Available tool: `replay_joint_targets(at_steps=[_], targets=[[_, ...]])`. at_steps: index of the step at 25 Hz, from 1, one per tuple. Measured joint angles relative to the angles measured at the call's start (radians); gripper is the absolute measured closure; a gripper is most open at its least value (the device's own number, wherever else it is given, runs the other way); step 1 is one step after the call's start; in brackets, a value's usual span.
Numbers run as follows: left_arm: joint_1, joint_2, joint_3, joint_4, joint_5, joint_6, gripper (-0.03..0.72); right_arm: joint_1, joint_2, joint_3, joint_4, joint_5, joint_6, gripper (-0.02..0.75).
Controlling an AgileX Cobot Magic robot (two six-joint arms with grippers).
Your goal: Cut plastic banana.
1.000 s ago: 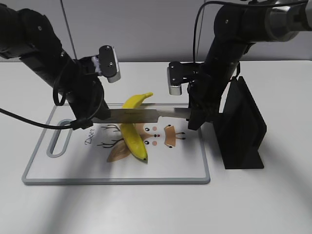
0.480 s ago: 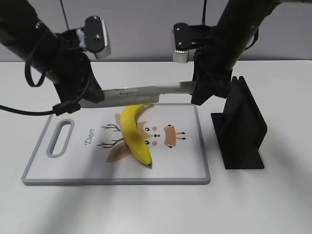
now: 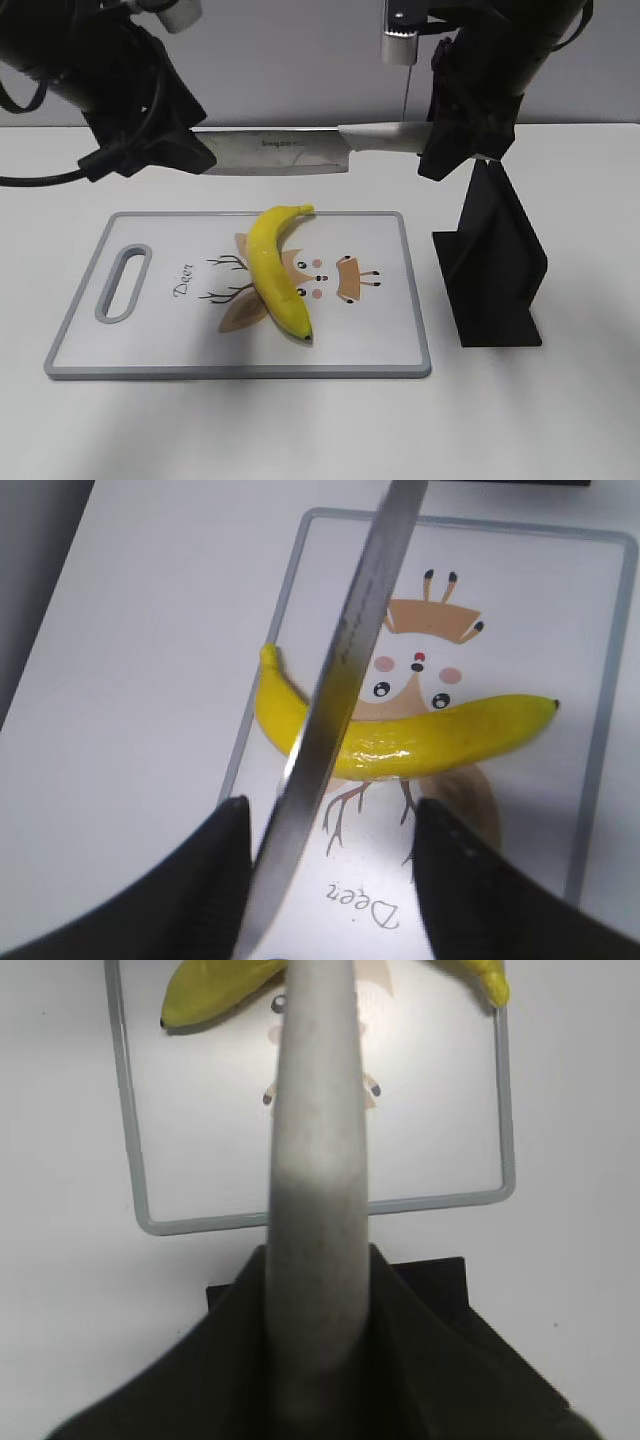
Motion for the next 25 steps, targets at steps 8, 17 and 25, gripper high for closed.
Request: replay_joint_targets(at_steps=[8,17,25], targets=[[0.005,-0.077,-0.005,0.070,-0.054,-0.340,0.063,-0.001,-0.044,0.000,-0.083,0.034,0.329,0.560],[0.120,-0.161,-0.005,0.261,0.075,-0.797,0.096,-0.003,-0.180,0.053,-0.129,0.037,0.697,0.560],[0.232,-0.277,0.041,0.384,0.217,-0.968,0.098,-0.005,-0.335,0.285,-0.256,-0.084,1.087,0.560]])
